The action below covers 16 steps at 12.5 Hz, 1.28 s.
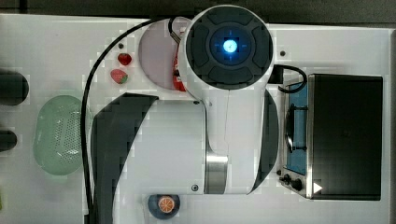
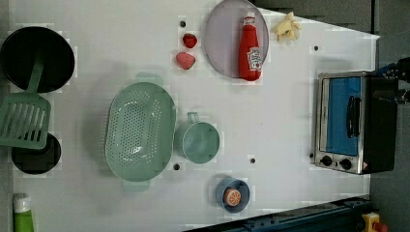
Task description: Pick ketchup from plate and place it on table.
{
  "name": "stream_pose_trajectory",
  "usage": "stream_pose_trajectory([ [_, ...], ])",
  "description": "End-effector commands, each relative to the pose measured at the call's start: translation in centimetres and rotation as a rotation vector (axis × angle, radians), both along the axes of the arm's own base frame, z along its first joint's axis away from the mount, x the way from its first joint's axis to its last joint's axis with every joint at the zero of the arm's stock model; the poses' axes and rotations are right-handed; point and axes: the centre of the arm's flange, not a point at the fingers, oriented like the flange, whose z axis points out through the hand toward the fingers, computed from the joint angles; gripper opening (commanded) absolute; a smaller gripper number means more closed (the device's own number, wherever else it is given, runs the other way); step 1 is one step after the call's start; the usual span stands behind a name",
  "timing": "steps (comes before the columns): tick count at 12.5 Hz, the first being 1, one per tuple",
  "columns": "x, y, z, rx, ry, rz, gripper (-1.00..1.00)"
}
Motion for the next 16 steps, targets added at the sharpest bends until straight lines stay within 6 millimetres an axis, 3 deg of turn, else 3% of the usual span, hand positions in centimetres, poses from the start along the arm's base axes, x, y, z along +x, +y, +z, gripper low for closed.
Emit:
stream_pose_trajectory([
  [1, -6.6, -1.0, 4.0, 0.003, 0.063, -0.059, 0.60],
  [3, -6.6, -1.0, 4.0, 0.003, 0.063, -0.059, 0.99],
  [8, -5.3, -0.3, 2.5, 0.004, 0.068, 0.057, 1.00],
  [12, -2.5, 0.0, -1.4, 0.015, 0.081, 0.236, 1.00],
  [16, 0.2, 1.0, -6.8, 0.035, 0.125, 0.356, 1.00],
])
